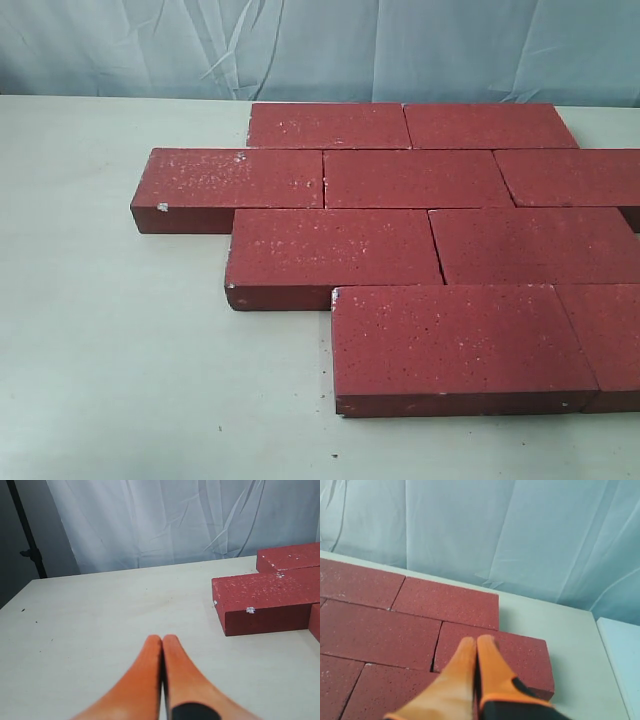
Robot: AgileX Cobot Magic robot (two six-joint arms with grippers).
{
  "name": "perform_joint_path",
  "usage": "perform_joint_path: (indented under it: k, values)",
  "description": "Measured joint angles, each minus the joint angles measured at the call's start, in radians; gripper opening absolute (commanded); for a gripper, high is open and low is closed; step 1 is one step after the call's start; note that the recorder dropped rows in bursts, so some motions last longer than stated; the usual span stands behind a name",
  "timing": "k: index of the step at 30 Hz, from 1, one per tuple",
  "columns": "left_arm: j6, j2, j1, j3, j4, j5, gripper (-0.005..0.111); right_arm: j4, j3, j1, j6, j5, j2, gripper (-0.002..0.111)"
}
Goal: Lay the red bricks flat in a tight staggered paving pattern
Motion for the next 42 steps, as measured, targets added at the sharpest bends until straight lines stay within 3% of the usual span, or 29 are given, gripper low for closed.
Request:
perform_joint_path:
  k: [4,14,24,42]
  values:
    - [0.0,0.0,0.0,0.0,0.0,0.002,0.0,0.0,0.046,-0.018,0.0,-0.047,-0.081,-0.001]
    - [0.0,0.0,0.0,0.0,0.0,0.002,0.0,0.007,0.344,-0.022,0.003,-0.296,-0.303,-0.001]
    - [0.0,0.0,0.0,0.0,0.0,0.002,0.0,0.01,0.511,-0.022,0.062,-0.314,-0.517,-0.001]
    - [0.0,0.0,0.0,0.0,0.0,0.002,0.0,0.024,0.595,-0.022,0.165,-0.321,-0.564,-0.001]
